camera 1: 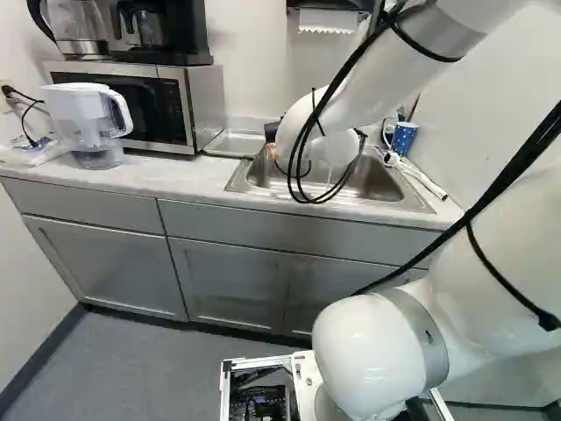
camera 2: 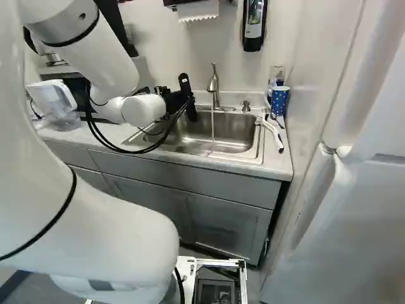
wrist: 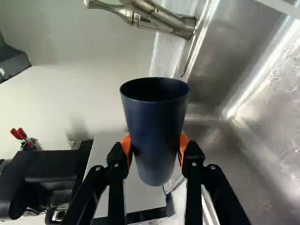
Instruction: Rinse the cup and place it in the tray
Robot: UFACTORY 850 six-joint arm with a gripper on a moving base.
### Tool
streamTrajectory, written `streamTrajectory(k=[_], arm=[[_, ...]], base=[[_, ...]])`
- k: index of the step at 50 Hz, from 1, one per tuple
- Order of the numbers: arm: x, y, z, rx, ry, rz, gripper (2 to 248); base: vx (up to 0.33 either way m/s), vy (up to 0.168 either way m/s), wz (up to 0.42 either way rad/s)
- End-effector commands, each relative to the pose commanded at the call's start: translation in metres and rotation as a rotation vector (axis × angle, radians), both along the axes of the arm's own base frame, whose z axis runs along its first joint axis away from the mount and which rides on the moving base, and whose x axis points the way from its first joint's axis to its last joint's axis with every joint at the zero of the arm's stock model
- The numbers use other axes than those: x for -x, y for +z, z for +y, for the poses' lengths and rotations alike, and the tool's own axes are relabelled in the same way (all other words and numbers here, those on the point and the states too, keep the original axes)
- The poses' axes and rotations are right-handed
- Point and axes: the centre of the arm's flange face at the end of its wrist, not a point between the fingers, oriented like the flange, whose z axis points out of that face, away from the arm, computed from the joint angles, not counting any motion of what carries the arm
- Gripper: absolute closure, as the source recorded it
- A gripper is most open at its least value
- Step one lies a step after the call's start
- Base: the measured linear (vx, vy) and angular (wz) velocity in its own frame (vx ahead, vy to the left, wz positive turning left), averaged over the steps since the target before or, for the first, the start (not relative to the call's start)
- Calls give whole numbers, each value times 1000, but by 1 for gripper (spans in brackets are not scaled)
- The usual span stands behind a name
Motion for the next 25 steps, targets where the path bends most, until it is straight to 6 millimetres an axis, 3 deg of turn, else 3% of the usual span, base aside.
streamTrajectory(k=[25], arm=[[0, 0, 0, 255, 56, -28, 133]], base=[[0, 0, 0]])
